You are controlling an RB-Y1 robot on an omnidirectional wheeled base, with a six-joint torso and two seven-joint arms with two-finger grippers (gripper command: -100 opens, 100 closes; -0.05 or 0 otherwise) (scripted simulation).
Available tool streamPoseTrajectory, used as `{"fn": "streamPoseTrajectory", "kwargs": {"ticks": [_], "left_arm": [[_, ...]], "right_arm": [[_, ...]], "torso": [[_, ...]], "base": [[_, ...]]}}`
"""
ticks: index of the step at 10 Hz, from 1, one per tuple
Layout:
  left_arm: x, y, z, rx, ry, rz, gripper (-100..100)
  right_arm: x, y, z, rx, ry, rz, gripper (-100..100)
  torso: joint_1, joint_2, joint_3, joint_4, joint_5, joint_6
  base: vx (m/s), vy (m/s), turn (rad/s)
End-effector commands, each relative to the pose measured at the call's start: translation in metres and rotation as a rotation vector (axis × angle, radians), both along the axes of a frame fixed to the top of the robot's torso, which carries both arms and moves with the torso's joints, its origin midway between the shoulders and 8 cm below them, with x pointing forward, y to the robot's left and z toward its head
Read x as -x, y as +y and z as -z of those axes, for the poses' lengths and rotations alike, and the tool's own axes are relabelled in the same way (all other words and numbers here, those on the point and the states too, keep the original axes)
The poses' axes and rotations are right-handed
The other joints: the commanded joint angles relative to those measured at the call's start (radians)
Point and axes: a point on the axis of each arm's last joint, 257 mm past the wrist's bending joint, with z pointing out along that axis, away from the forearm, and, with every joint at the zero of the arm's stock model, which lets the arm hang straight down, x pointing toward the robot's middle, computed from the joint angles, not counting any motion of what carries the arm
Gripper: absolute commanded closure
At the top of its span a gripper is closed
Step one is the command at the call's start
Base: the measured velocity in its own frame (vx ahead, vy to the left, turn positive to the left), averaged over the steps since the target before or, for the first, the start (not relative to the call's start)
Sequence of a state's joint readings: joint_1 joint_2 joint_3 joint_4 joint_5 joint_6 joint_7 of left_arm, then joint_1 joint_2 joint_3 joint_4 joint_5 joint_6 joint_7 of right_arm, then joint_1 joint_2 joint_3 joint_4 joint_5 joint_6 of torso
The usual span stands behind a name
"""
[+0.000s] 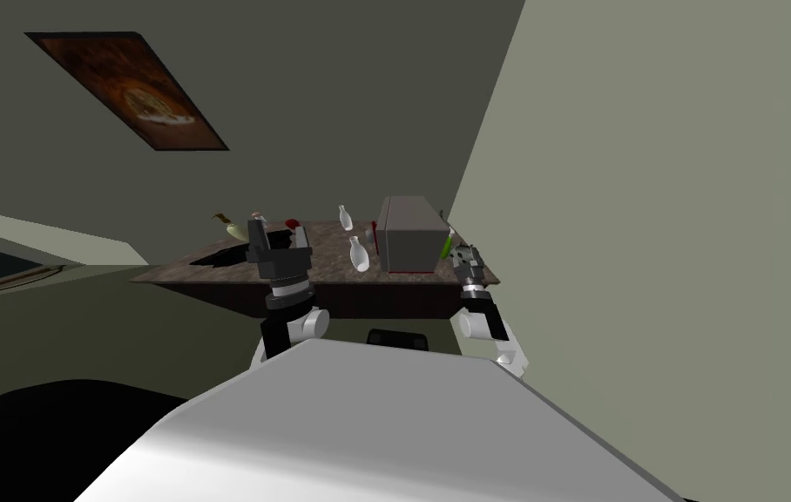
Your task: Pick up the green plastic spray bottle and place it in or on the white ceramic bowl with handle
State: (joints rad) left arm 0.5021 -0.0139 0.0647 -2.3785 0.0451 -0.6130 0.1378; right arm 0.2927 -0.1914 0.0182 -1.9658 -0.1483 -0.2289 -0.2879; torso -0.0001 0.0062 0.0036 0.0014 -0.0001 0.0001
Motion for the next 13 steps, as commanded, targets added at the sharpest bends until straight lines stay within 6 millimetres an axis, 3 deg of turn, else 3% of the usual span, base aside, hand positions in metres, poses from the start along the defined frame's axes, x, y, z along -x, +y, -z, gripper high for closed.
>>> {"fn": "streamPoseTrajectory", "kwargs": {"ticks": [1, 2, 7, 13], "left_arm": [[0.0, 0.0, 0.0, 0.0, 0.0, 0.0, 0], [0.0, 0.0, 0.0, 0.0, 0.0, 0.0, 0], [0.0, 0.0, 0.0, 0.0, 0.0, 0.0, 0], [0.0, 0.0, 0.0, 0.0, 0.0, 0.0, 0]], "right_arm": [[-0.016, -0.006, 0.012, -0.056, 0.041, -0.017, -100], [-0.016, -0.006, 0.013, -0.068, 0.043, -0.02, -100], [-0.058, -0.013, 0.037, -0.253, 0.129, -0.068, -100], [-0.091, -0.012, 0.063, -0.433, 0.214, -0.105, -100]], "torso": [[0.0, 0.0, 0.0, 0.0, 0.0, 0.0], [0.0, 0.002, 0.001, 0.0, 0.0, 0.0], [0.0, -0.002, -0.001, 0.0, 0.0, 0.0], [0.001, -0.005, -0.003, -0.001, 0.0, 0.0]], "base": [[-0.133, 0.006, -0.084], [-0.081, -0.003, -0.024], [-0.073, -0.005, -0.063], [-0.037, -0.003, -0.049]]}}
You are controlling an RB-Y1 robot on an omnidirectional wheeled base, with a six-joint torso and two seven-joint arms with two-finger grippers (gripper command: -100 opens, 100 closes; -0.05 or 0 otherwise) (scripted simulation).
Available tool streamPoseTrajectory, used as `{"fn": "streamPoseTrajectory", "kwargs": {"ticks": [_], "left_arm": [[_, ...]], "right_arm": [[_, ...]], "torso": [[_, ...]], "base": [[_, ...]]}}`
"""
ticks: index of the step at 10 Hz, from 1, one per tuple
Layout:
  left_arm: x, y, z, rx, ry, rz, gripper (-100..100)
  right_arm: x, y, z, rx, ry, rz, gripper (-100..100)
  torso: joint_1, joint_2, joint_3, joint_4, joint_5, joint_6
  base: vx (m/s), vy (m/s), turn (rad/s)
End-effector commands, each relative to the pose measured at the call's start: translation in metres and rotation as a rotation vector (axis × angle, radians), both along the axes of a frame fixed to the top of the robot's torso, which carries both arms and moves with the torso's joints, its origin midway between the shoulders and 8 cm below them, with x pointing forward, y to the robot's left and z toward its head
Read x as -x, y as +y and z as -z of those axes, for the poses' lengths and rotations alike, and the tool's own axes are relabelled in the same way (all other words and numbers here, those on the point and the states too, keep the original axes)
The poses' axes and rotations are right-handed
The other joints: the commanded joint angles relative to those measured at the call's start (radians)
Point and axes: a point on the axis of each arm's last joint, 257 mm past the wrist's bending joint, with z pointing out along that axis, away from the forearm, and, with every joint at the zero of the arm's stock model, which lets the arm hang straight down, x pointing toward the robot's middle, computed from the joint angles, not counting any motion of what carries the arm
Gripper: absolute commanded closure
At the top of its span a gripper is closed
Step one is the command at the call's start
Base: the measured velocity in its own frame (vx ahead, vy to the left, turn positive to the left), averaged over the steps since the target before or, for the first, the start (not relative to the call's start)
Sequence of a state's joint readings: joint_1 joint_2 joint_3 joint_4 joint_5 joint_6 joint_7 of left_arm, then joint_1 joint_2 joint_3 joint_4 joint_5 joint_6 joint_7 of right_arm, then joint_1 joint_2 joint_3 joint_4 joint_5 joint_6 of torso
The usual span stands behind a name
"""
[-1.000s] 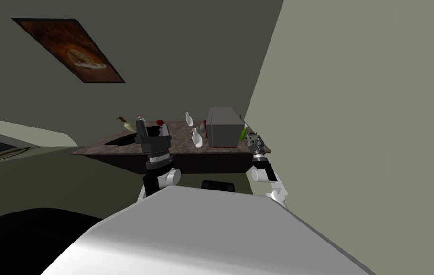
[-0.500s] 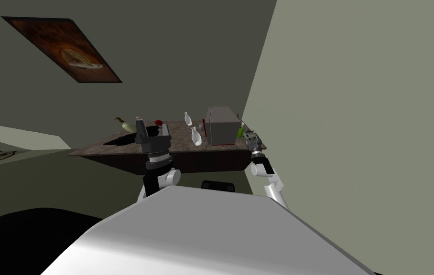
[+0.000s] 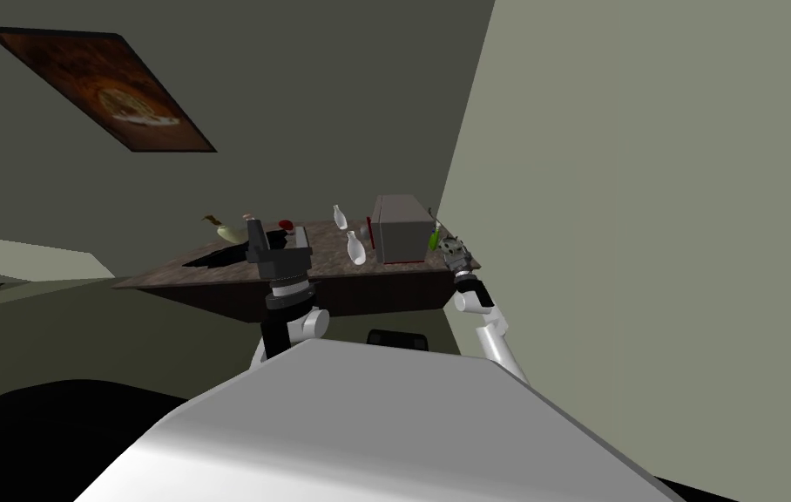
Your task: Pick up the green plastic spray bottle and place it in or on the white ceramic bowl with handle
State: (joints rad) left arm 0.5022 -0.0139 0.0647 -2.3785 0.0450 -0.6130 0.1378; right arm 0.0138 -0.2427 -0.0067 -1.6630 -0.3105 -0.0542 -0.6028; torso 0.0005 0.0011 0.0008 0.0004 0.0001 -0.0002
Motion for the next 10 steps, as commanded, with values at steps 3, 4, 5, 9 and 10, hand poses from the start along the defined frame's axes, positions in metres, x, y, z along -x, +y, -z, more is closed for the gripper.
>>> {"fn": "streamPoseTrajectory", "kwargs": {"ticks": [3, 4, 5, 9, 10], "left_arm": [[0.0, 0.0, 0.0, 0.0, 0.0, 0.0, 0], [0.0, 0.0, 0.0, 0.0, 0.0, 0.0, 0], [0.0, 0.0, 0.0, 0.0, 0.0, 0.0, 0], [0.0, 0.0, 0.0, 0.0, 0.0, 0.0, 0], [0.0, 0.0, 0.0, 0.0, 0.0, 0.0, 0]], "right_arm": [[-0.024, 0.007, 0.016, -0.134, 0.06, -0.031, -100], [-0.034, 0.013, 0.021, -0.189, 0.085, -0.046, -100], [-0.034, 0.012, 0.024, -0.194, 0.09, -0.045, -100], [-0.062, 0.035, 0.035, -0.36, 0.165, -0.095, -100], [-0.062, 0.034, 0.04, -0.365, 0.174, -0.091, -100]], "torso": [[0.0, -0.001, 0.0, 0.0, 0.0, 0.0], [0.0, -0.001, -0.001, 0.0, 0.0, 0.0], [0.0, -0.002, -0.001, 0.0, 0.0, 0.0], [0.0, -0.003, -0.002, -0.001, 0.0, 0.0], [0.0, -0.005, -0.003, -0.001, 0.0, 0.0]], "base": [[-0.012, -0.005, -0.05], [0.006, -0.007, -0.095], [0.01, -0.003, -0.024], [0.029, -0.001, -0.056], [0.045, -0.001, -0.027]]}}
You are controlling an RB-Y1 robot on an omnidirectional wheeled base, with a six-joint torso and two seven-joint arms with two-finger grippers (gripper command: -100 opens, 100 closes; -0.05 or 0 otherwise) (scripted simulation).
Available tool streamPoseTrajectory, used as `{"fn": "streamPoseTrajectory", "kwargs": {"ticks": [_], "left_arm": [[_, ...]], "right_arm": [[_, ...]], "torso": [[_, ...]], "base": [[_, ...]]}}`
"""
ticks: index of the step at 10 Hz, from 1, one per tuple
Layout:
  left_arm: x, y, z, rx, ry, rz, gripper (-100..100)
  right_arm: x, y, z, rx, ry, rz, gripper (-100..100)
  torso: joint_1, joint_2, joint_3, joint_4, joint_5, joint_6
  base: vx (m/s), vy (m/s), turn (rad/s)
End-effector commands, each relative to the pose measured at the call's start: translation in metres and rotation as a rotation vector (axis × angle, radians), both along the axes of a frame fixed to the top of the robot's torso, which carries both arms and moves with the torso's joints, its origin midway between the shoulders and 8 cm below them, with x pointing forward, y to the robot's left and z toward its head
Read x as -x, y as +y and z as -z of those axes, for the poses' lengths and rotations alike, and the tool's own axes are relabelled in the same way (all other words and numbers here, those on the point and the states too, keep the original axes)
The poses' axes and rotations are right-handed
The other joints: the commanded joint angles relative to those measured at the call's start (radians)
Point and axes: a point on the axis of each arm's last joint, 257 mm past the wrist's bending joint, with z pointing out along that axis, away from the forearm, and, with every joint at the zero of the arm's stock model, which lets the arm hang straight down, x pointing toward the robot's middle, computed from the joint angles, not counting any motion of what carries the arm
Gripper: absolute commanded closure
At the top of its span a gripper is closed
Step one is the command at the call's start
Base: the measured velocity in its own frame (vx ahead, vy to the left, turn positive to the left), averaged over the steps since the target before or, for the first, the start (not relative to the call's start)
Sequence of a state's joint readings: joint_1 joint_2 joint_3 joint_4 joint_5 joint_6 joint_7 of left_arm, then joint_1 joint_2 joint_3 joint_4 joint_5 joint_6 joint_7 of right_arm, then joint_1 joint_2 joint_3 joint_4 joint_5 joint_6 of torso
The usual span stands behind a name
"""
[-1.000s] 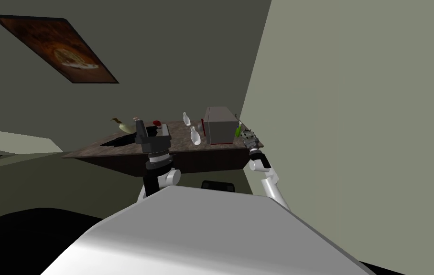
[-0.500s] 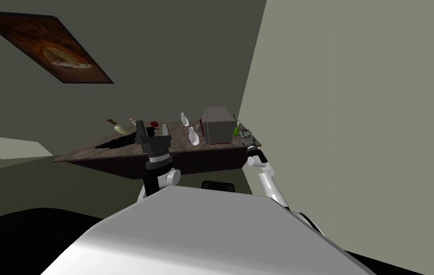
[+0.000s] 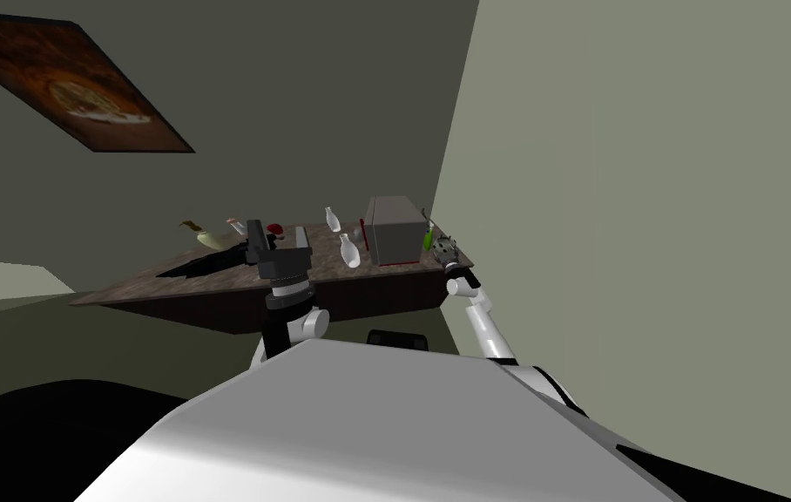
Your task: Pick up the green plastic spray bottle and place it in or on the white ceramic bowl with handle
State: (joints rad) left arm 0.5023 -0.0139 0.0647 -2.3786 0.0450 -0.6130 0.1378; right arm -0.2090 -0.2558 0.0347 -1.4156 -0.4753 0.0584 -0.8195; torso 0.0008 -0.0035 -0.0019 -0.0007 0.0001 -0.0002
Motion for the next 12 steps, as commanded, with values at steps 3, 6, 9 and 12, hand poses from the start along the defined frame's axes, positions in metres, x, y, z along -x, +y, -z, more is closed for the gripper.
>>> {"fn": "streamPoseTrajectory", "kwargs": {"ticks": [3, 6, 9, 12], "left_arm": [[0.0, 0.0, 0.0, 0.0, 0.0, 0.0, 0], [0.0, 0.0, 0.0, 0.0, 0.0, 0.0, 0], [0.0, 0.0, 0.0, 0.0, 0.0, 0.0, 0], [0.0, 0.0, 0.0, 0.0, 0.0, 0.0, 0]], "right_arm": [[-0.024, 0.025, 0.016, -0.158, 0.093, -0.046, -100], [-0.036, 0.04, 0.022, -0.243, 0.146, -0.071, -100], [-0.05, 0.057, 0.027, -0.34, 0.215, -0.096, -100], [-0.06, 0.067, 0.028, -0.41, 0.266, -0.11, -100]], "torso": [[0.001, -0.002, -0.001, 0.0, 0.0, 0.0], [0.0, -0.003, -0.002, -0.001, 0.0, 0.0], [0.001, -0.004, -0.002, -0.001, 0.0, 0.0], [0.001, -0.003, -0.002, -0.001, 0.0, 0.0]], "base": [[0.073, 0.003, -0.071], [0.081, 0.002, -0.047], [0.101, 0.015, -0.061], [0.096, 0.014, -0.05]]}}
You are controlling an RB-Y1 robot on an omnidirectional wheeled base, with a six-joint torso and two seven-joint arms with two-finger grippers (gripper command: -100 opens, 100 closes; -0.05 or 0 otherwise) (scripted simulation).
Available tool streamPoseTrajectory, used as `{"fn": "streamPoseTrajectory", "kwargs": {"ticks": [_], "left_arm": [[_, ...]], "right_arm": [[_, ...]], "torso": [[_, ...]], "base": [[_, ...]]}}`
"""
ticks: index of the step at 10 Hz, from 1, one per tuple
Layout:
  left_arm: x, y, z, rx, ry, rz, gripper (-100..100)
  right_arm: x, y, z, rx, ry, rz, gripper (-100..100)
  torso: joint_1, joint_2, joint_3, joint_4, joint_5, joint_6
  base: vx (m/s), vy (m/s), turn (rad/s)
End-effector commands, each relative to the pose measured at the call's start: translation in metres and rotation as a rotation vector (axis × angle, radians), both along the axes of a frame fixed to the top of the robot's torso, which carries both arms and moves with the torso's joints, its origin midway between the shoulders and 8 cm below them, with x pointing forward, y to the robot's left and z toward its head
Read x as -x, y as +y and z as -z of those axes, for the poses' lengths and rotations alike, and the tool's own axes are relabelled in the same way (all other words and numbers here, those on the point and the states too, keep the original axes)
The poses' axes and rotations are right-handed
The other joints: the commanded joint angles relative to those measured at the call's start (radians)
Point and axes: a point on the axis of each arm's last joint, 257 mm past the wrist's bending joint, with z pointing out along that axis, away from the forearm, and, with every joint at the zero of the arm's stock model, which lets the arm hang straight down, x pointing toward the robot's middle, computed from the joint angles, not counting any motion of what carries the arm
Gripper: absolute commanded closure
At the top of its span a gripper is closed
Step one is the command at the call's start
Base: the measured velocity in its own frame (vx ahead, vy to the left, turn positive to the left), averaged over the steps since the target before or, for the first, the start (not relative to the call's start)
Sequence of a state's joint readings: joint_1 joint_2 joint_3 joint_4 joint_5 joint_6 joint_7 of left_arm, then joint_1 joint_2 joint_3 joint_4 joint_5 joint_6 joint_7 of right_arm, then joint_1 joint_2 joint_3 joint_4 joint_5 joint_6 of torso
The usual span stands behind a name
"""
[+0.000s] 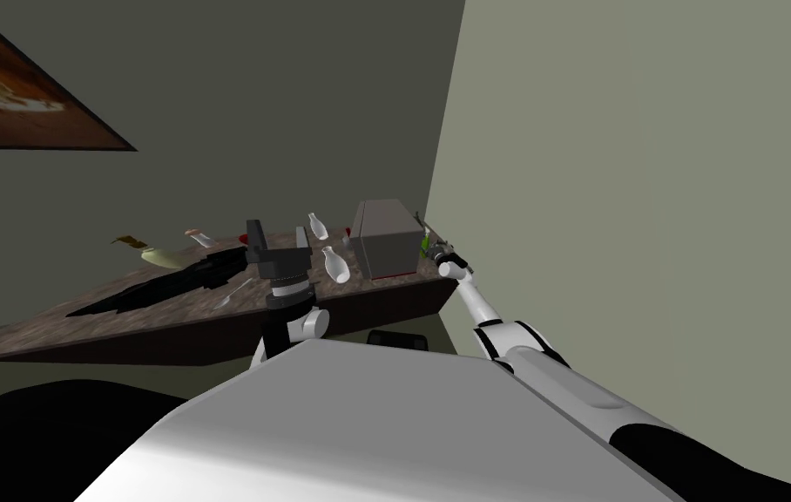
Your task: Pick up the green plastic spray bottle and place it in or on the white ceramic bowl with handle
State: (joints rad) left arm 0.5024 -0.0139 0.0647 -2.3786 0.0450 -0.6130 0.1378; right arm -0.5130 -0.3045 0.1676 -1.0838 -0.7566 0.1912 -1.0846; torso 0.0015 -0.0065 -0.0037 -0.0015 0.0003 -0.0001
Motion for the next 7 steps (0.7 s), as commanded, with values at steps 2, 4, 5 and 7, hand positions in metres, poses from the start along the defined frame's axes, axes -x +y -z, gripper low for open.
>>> {"fn": "streamPoseTrajectory", "kwargs": {"ticks": [2, 4, 5, 7], "left_arm": [[0.0, 0.0, 0.0, 0.0, 0.0, 0.0, 0], [0.0, 0.0, 0.0, 0.0, 0.0, 0.0, 0], [0.0, 0.0, 0.0, 0.0, 0.0, 0.0, 0], [0.0, 0.0, 0.0, 0.0, 0.0, 0.0, 0]], "right_arm": [[-0.0073, 0.0078, -0.0008, -0.059, 0.044, -0.011, -100], [-0.0083, 0.0083, -0.0014, -0.061, 0.046, -0.012, -100], [-0.0086, 0.0086, -0.0013, -0.065, 0.048, -0.012, 0], [-0.0086, 0.0087, -0.0013, -0.064, 0.048, -0.012, 100]], "torso": [[0.0, 0.001, 0.0, 0.0, 0.0, 0.0], [0.0, 0.0, 0.0, 0.0, 0.0, 0.0], [-0.001, 0.003, 0.002, 0.0, 0.0, 0.0], [-0.001, 0.006, 0.003, 0.001, 0.0, 0.0]], "base": [[0.081, 0.014, -0.04], [0.063, 0.008, -0.02], [0.007, 0.001, 0.001], [0.0, 0.0, 0.0]]}}
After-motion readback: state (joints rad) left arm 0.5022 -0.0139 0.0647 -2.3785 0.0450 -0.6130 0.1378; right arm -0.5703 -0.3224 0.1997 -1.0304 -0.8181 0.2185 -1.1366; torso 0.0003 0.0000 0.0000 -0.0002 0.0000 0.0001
